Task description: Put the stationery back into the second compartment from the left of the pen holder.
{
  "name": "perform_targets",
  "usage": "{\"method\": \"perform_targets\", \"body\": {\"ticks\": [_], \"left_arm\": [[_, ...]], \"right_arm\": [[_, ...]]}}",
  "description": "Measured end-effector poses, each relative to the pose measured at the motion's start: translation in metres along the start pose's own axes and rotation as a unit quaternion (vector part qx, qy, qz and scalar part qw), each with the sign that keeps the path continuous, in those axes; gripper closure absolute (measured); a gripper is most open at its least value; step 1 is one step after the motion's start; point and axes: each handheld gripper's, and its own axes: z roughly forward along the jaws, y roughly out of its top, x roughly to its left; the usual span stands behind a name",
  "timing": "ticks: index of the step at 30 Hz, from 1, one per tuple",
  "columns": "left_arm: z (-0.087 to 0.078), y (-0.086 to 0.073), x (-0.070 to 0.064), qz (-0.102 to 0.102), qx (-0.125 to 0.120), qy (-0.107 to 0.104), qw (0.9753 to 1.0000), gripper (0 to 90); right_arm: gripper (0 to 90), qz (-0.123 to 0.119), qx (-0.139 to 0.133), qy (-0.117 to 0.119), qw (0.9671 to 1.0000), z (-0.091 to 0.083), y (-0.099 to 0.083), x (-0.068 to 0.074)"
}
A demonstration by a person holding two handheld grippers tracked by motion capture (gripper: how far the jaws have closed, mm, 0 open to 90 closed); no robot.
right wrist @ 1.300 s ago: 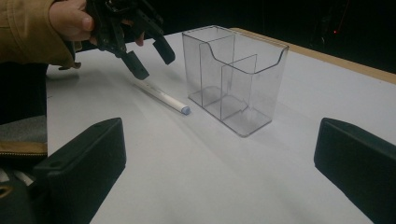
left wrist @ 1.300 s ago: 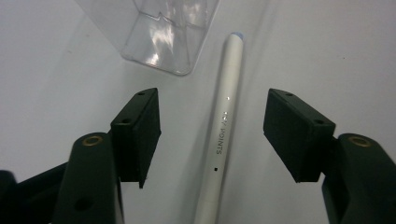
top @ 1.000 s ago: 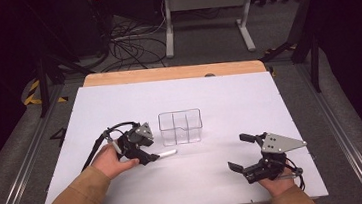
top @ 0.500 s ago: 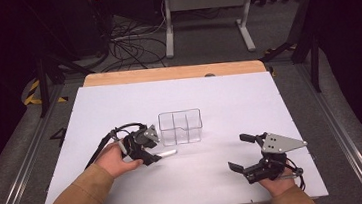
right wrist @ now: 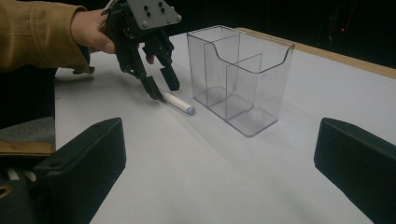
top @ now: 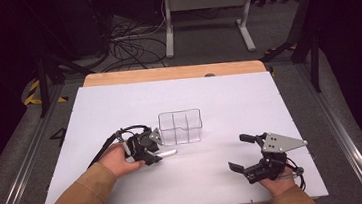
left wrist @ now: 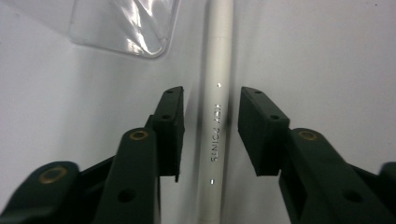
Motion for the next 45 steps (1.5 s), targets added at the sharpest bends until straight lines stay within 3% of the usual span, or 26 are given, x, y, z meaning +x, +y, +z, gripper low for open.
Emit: {"method": "perform_targets", "body": {"ticks": [3, 8, 20, 26, 34, 42, 45], "left_arm": [[0.001, 0.000, 0.001, 0.005, 0.003, -0.012, 0.9999, 69.8], [0.001, 0.000, 0.001, 0.011, 0.003, -0.015, 0.9998, 77.6], [-0.001, 0.001, -0.001, 0.024, 0.008, -0.007, 0.9996, 78.8], [-0.009, -0.002, 0.001, 0.015, -0.007, -0.008, 0.9998, 78.8], [-0.032, -0.006, -0.005, 0.009, -0.070, -0.002, 0.9975, 78.8], [-0.054, -0.010, -0.009, 0.000, -0.139, -0.003, 0.9903, 78.8], [-0.061, -0.012, -0.010, -0.007, -0.165, -0.001, 0.9862, 78.8]], "right_arm": [[2.8, 0.003, -0.003, 0.005, 1.0000, 0.000, 0.000, 0.000], [2.8, 0.002, -0.004, 0.008, 1.0000, 0.000, 0.000, 0.000], [2.8, 0.002, -0.003, 0.010, 0.9999, 0.000, 0.000, 0.000], [2.8, 0.002, -0.003, 0.009, 1.0000, 0.000, 0.000, 0.000], [2.8, 0.002, -0.003, 0.008, 1.0000, 0.000, 0.000, 0.000], [2.8, 0.003, -0.004, 0.007, 1.0000, 0.000, 0.000, 0.000], [2.8, 0.003, -0.004, 0.007, 1.0000, 0.000, 0.000, 0.000]]}}
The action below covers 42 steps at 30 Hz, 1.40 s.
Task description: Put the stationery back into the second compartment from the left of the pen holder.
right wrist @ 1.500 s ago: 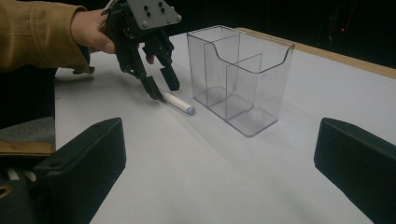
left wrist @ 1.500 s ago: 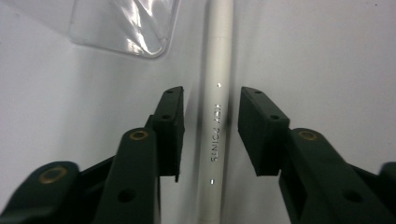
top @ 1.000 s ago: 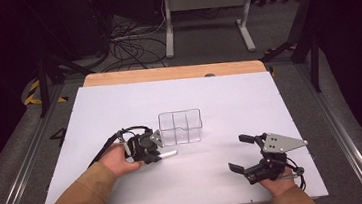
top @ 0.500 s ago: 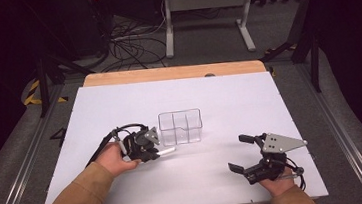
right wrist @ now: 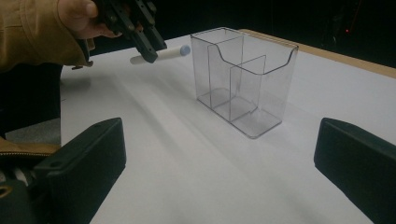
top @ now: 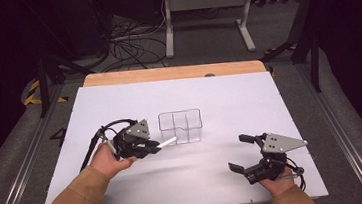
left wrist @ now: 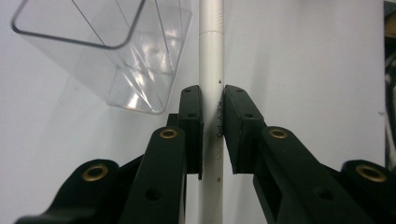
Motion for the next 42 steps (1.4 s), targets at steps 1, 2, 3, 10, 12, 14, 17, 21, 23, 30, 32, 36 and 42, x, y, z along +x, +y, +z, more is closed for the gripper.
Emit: {"method": "perform_targets", "body": {"ticks": [1, 2, 3, 10, 12, 14, 17, 21, 23, 30, 32, 36, 42], "left_arm": [[-0.002, 0.000, 0.000, -0.001, -0.013, -0.002, 0.9999, 78.8], [-0.004, 0.000, -0.001, -0.006, -0.025, -0.001, 0.9997, 78.8], [-0.007, 0.001, -0.002, -0.007, -0.037, 0.000, 0.9993, 78.8], [-0.020, 0.005, -0.004, -0.019, -0.101, 0.008, 0.9947, 78.7], [-0.024, 0.008, -0.006, -0.020, -0.118, 0.013, 0.9927, 78.7], [-0.027, 0.011, -0.007, -0.023, -0.139, 0.011, 0.9899, 78.7], [-0.029, 0.014, -0.007, -0.030, -0.166, 0.015, 0.9855, 78.7], [-0.030, 0.018, -0.007, -0.046, -0.201, 0.013, 0.9784, 78.7], [-0.030, 0.020, -0.006, -0.051, -0.215, 0.014, 0.9751, 78.7], [-0.025, 0.029, -0.005, -0.056, -0.253, 0.037, 0.9651, 78.7], [-0.022, 0.030, -0.003, -0.060, -0.268, 0.043, 0.9607, 78.7], [-0.017, 0.033, 0.001, -0.078, -0.297, 0.047, 0.9506, 78.7], [-0.011, 0.038, 0.006, -0.099, -0.329, 0.048, 0.9378, 78.7]], "right_arm": [[2.8, 0.000, 0.000, 0.000, 1.0000, 0.000, 0.000, 0.000], [2.8, 0.000, 0.000, 0.000, 1.0000, 0.000, 0.000, 0.000], [2.8, 0.000, 0.000, 0.000, 1.0000, 0.000, 0.000, 0.000], [2.8, 0.000, -0.001, 0.000, 1.0000, 0.000, 0.000, 0.000], [2.8, -0.001, -0.001, 0.000, 1.0000, 0.000, 0.000, 0.000], [2.8, -0.001, -0.001, 0.000, 1.0000, 0.000, 0.000, 0.000], [2.8, -0.001, -0.001, 0.000, 1.0000, 0.000, 0.000, 0.000], [2.8, -0.002, -0.002, 0.000, 1.0000, -0.001, 0.000, 0.001], [2.8, -0.002, -0.001, 0.000, 1.0000, -0.001, 0.000, 0.000], [2.8, -0.002, -0.001, 0.001, 1.0000, -0.001, 0.000, 0.001], [2.8, -0.002, -0.001, 0.001, 1.0000, -0.001, 0.000, 0.001], [2.8, -0.002, -0.001, 0.002, 1.0000, -0.001, 0.000, 0.001], [2.8, -0.002, -0.001, 0.002, 1.0000, -0.001, 0.000, 0.001]]}}
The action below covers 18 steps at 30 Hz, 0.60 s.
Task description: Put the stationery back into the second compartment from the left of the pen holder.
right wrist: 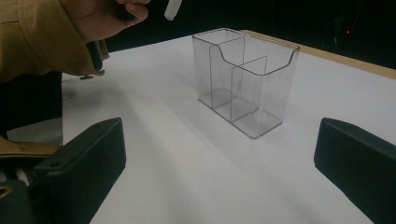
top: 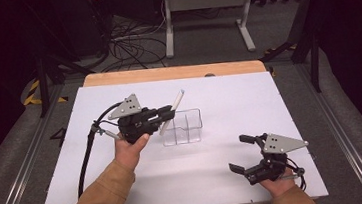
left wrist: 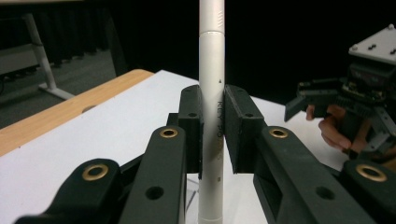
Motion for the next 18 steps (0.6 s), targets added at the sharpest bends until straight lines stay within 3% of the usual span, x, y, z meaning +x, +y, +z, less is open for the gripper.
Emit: {"method": "perform_targets", "body": {"ticks": [18], "left_arm": [[0.031, 0.002, 0.001, -0.008, -0.046, 0.023, 0.9986, 78.7]], "right_arm": [[2.8, 0.000, 0.001, 0.002, 1.0000, 0.000, -0.001, -0.001]]}}
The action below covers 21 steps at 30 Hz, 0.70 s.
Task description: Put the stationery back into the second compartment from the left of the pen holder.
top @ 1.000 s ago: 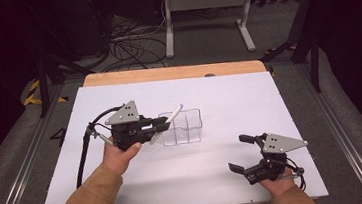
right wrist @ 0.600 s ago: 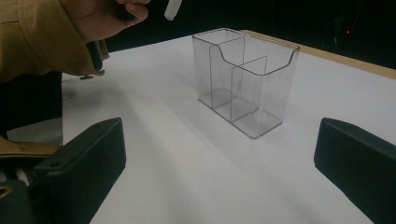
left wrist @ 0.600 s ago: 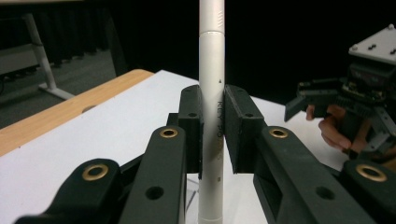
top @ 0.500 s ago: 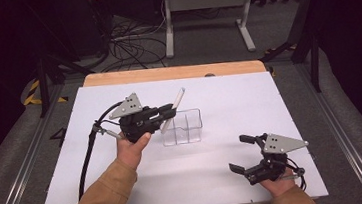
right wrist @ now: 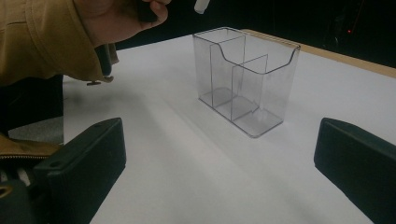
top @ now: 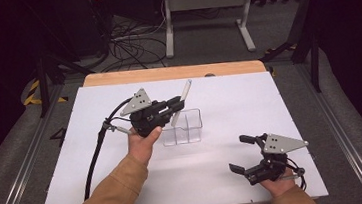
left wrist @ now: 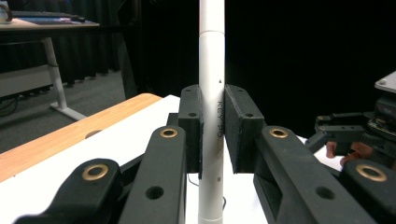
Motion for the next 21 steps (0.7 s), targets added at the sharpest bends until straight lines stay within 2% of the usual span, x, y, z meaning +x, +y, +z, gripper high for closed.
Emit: {"method": "perform_targets", "body": {"ticks": [4, 13, 15, 21], "left_arm": [[0.006, -0.001, 0.002, -0.006, -0.004, 0.003, 1.0000, 78.7], [0.013, -0.002, 0.003, 0.000, 0.001, 0.006, 1.0000, 78.7], [0.015, -0.004, 0.005, -0.002, 0.003, 0.007, 1.0000, 78.7], [0.021, -0.011, 0.010, 0.008, 0.006, 0.015, 0.9998, 78.7]], "right_arm": [[2.8, 0.001, 0.001, 0.001, 1.0000, 0.000, 0.000, 0.000], [2.8, 0.002, 0.001, 0.002, 1.0000, 0.001, -0.001, 0.000], [2.8, 0.001, 0.001, 0.003, 1.0000, 0.001, -0.001, 0.000], [2.8, 0.002, 0.001, 0.004, 1.0000, 0.001, -0.001, 0.000]]}}
